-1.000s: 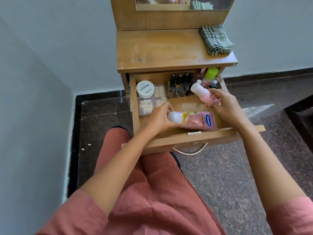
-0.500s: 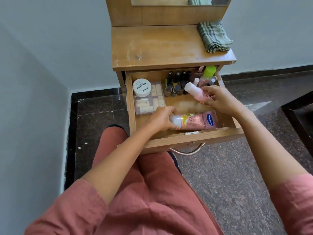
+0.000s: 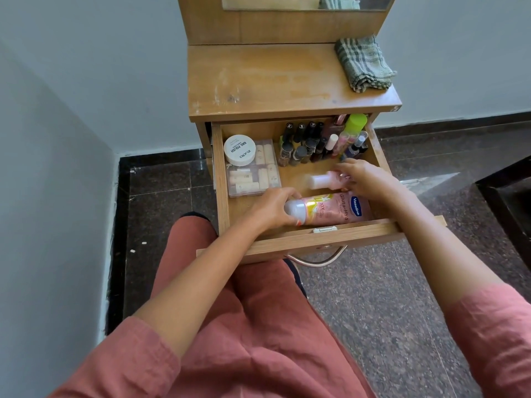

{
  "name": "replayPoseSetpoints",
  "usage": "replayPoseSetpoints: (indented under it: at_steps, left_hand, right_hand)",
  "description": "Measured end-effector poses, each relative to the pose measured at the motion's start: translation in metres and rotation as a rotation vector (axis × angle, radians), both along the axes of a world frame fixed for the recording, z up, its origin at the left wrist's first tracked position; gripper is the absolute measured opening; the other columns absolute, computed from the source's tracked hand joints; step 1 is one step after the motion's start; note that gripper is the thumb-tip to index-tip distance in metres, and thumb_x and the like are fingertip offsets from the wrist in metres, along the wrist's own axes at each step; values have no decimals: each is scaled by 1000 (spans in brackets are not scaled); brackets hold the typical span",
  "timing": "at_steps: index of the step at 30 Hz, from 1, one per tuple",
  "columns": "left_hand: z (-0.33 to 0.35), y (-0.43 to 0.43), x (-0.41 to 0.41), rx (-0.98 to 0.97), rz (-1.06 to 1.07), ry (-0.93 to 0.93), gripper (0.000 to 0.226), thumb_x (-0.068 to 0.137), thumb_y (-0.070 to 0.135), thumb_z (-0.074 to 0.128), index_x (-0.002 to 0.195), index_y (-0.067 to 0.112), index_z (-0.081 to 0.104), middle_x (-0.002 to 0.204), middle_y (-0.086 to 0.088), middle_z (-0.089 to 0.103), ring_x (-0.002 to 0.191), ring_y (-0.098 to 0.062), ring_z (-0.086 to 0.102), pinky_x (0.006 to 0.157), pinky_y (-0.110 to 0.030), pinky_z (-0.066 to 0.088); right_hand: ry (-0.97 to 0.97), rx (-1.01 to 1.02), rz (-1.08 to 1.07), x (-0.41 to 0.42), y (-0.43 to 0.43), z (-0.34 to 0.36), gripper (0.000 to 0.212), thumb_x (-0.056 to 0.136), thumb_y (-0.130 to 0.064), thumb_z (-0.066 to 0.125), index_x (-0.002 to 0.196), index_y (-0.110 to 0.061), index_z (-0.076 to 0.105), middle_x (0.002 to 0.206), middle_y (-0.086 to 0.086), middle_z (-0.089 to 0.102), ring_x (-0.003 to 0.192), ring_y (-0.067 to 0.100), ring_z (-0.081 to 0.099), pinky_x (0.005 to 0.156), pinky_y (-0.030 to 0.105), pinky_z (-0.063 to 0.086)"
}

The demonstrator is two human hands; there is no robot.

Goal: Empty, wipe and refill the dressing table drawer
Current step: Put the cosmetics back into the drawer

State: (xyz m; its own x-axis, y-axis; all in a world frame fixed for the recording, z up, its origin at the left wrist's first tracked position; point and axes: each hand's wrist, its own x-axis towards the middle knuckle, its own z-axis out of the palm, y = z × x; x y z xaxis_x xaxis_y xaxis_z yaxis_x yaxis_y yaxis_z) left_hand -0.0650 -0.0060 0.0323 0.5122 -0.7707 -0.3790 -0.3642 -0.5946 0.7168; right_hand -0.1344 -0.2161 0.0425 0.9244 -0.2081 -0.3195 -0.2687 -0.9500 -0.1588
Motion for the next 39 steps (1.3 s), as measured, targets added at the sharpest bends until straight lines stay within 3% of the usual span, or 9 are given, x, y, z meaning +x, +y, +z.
replayPoseSetpoints:
  at_steps: [11,17,20,25,30,35,39]
  left_hand:
    - [2,1,0,-11,5,17,52,73,13,74,120,14,54,119,-6,59,102,-18,56,85,-30,44]
    - [5,0,0,-13,1,7,52,73,14,74,121,13,53,121,-4,57,104,-17,55,83,-27,43]
    - [6,0,-1,-16,16,-9,54,73,13,73,123,12,52,124,-6,56,108,-20,55,89,-31,45]
    - [9,3,-4,-39,32,-65,50,76,12,70,123,11,52,125,-7,56,112,-20,53,93,-32,45]
    - [16,9,-14,-62,44,-154,40,82,14,64,121,14,54,124,-5,57,110,-17,54,87,-28,42]
    - [29,30,-34,-110,50,-270,33,87,21,59,119,17,56,124,0,56,112,-15,52,90,-29,42]
    - [33,54,-65,-332,202,-328,19,87,14,57,106,16,62,114,4,59,108,-13,53,95,-25,41]
  right_hand:
    - [47,-62,42,0,-6,-4,54,81,3,56,131,-12,45,128,10,50,113,28,51,87,40,50]
    - [49,-27,-27,-3,-2,0,53,84,4,52,133,-13,45,136,9,46,118,28,50,93,39,48]
    - [8,11,-72,-7,1,4,50,85,5,49,133,-11,45,137,11,45,121,29,48,97,38,44]
    - [-177,132,-229,-21,13,16,44,85,5,52,128,-4,50,130,13,50,118,27,49,95,34,44]
    - [-400,221,-292,-46,32,25,26,85,2,55,110,-3,63,110,13,64,93,19,60,80,21,45]
    - [-655,243,-344,-83,59,27,22,80,9,57,97,0,67,100,12,65,88,14,57,83,28,50]
    - [-841,300,-492,-112,93,22,17,80,7,61,91,-5,67,92,3,62,85,3,56,79,11,47]
